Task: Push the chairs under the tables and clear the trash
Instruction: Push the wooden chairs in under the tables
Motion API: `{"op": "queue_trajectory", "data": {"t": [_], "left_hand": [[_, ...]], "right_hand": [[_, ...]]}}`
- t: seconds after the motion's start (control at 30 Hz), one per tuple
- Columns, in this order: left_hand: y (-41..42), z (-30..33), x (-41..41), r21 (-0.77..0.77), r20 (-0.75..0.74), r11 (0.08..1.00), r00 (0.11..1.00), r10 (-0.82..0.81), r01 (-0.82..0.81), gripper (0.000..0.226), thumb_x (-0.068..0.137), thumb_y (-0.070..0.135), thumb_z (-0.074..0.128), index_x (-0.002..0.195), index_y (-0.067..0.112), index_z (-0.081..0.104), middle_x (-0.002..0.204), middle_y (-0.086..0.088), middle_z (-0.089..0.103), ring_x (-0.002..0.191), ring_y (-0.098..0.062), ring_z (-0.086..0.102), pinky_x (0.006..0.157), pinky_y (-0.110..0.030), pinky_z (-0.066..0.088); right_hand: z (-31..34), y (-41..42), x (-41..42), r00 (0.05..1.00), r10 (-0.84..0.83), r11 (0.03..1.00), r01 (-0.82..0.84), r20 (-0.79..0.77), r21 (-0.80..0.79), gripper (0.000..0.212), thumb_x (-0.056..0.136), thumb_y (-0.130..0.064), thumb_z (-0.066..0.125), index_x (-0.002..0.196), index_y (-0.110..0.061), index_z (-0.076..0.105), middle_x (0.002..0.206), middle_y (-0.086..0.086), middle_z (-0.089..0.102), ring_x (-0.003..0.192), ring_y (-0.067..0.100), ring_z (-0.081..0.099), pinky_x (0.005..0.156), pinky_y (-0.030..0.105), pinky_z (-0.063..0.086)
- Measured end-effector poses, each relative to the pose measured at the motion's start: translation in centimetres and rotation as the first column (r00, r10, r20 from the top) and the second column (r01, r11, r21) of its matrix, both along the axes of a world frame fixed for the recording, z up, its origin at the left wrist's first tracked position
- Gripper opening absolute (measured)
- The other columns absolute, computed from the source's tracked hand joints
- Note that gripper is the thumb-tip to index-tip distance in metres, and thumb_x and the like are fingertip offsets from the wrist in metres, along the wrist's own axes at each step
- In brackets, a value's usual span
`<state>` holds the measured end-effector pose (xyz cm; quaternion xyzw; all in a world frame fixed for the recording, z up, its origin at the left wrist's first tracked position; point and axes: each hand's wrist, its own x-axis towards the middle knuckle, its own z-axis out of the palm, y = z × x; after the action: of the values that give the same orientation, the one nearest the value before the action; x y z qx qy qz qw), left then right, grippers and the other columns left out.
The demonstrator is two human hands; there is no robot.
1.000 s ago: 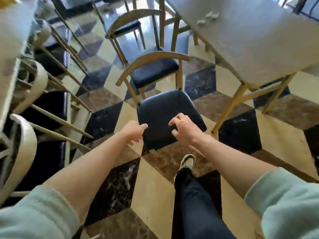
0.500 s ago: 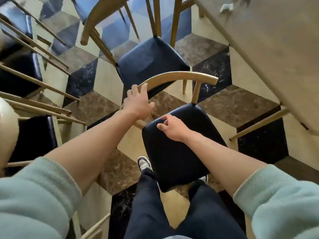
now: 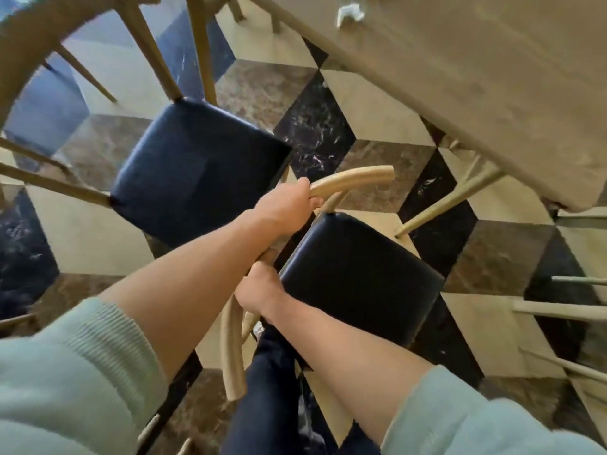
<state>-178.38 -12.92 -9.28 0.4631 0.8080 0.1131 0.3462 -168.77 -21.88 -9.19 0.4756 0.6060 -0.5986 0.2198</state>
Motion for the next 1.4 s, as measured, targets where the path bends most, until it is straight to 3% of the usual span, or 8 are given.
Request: {"op": "queue_trajectory", "data": {"t": [0.23, 0.4, 0.57, 0.7, 0.83, 1.07, 1.17, 1.4], "left_hand": [[-2.8, 1.4, -5.7, -0.06, 0.028, 0.979, 0.98, 0.197, -0.195, 0.023, 0.104, 0.046, 0.041, 0.107, 0.023, 0.042, 0.086, 0.001, 0.059, 0.073, -0.016, 0.061, 0.054, -0.03, 0.044], [-3.5, 1.3, -7.4, -0.128, 0.081, 0.914, 0.914, 0.397, -0.386, 0.029, 0.104, 0.047, 0.041, 0.112, 0.019, 0.04, 0.087, -0.001, 0.059, 0.072, -0.016, 0.061, 0.051, -0.028, 0.038], [-1.3, 0.9, -5.5, -0.123, 0.038, 0.802, 0.805, 0.592, -0.585, 0.037, 0.104, 0.047, 0.039, 0.116, 0.012, 0.04, 0.097, -0.009, 0.06, 0.071, -0.018, 0.057, 0.051, -0.03, 0.039], [1.3, 1.1, -3.7, -0.139, 0.017, 0.671, 0.676, 0.737, -0.728, 0.047, 0.105, 0.047, 0.037, 0.127, 0.006, 0.04, 0.107, -0.013, 0.057, 0.082, -0.026, 0.06, 0.064, -0.04, 0.05], [5.1, 1.2, -1.9, -0.169, 0.005, 0.504, 0.511, 0.86, -0.847, 0.054, 0.104, 0.047, 0.036, 0.137, 0.004, 0.038, 0.123, -0.02, 0.059, 0.103, -0.038, 0.064, 0.089, -0.054, 0.057], [12.5, 2.2, 0.7, -0.336, 0.134, 0.413, 0.391, 0.91, -0.846, 0.047, 0.1, 0.032, 0.043, 0.136, 0.002, 0.047, 0.119, -0.021, 0.065, 0.095, -0.038, 0.068, 0.083, -0.055, 0.061], [14.5, 2.9, 3.3, -0.428, 0.164, 0.422, 0.39, 0.906, -0.799, 0.033, 0.104, 0.028, 0.044, 0.127, 0.004, 0.046, 0.098, -0.019, 0.066, 0.081, -0.036, 0.071, 0.07, -0.054, 0.063], [13.8, 4.9, 6.0, -0.559, 0.159, 0.451, 0.445, 0.882, -0.696, 0.033, 0.106, 0.033, 0.045, 0.12, 0.003, 0.047, 0.102, -0.024, 0.072, 0.089, -0.037, 0.074, 0.083, -0.057, 0.061]], "right_hand": [[0.2, -0.5, -2.9, 0.988, 0.153, 0.987, -0.154, -0.015, -0.055, 0.054, 0.081, -0.045, 0.065, 0.124, -0.012, 0.061, 0.087, -0.007, 0.054, 0.092, 0.022, 0.057, 0.08, 0.037, 0.047], [-0.4, 1.5, -1.8, 0.964, 0.26, 0.959, -0.263, -0.049, -0.1, 0.03, 0.075, -0.047, 0.063, 0.095, -0.024, 0.061, 0.089, -0.004, 0.062, 0.087, 0.018, 0.061, 0.083, 0.039, 0.052], [-0.7, 7.4, 0.8, 0.918, 0.387, 0.913, -0.395, -0.089, -0.105, 0.083, 0.07, -0.044, 0.067, 0.141, -0.049, 0.024, 0.115, -0.002, 0.059, 0.103, 0.025, 0.06, 0.084, 0.045, 0.052], [-1.1, 12.7, 3.7, 0.874, 0.474, 0.879, -0.476, -0.107, 0.007, 0.051, 0.069, -0.044, 0.062, 0.11, -0.052, 0.033, 0.09, -0.005, 0.062, 0.08, 0.016, 0.063, 0.057, 0.036, 0.043], [-0.9, 18.9, 6.0, 0.791, 0.599, 0.796, -0.572, -0.121, 0.198, 0.057, 0.068, -0.044, 0.065, 0.12, -0.046, 0.041, 0.086, -0.013, 0.059, 0.072, 0.008, 0.059, 0.058, 0.034, 0.046], [-0.5, 28.5, 12.8, 0.805, 0.593, 0.68, -0.507, 0.009, 0.53, 0.026, 0.084, -0.049, 0.07, 0.099, -0.03, 0.063, 0.082, -0.009, 0.063, 0.073, 0.013, 0.064, 0.07, 0.042, 0.059], [0.1, 31.1, 15.4, 0.802, 0.596, 0.661, -0.512, 0.03, 0.549, 0.026, 0.087, -0.047, 0.073, 0.101, -0.027, 0.065, 0.083, -0.008, 0.064, 0.073, 0.01, 0.064, 0.071, 0.038, 0.059], [0.9, 30.7, 17.9, 0.79, 0.609, 0.624, -0.532, 0.07, 0.572, 0.024, 0.09, -0.042, 0.073, 0.101, -0.023, 0.065, 0.088, -0.002, 0.065, 0.077, 0.015, 0.064, 0.069, 0.031, 0.051]]}}
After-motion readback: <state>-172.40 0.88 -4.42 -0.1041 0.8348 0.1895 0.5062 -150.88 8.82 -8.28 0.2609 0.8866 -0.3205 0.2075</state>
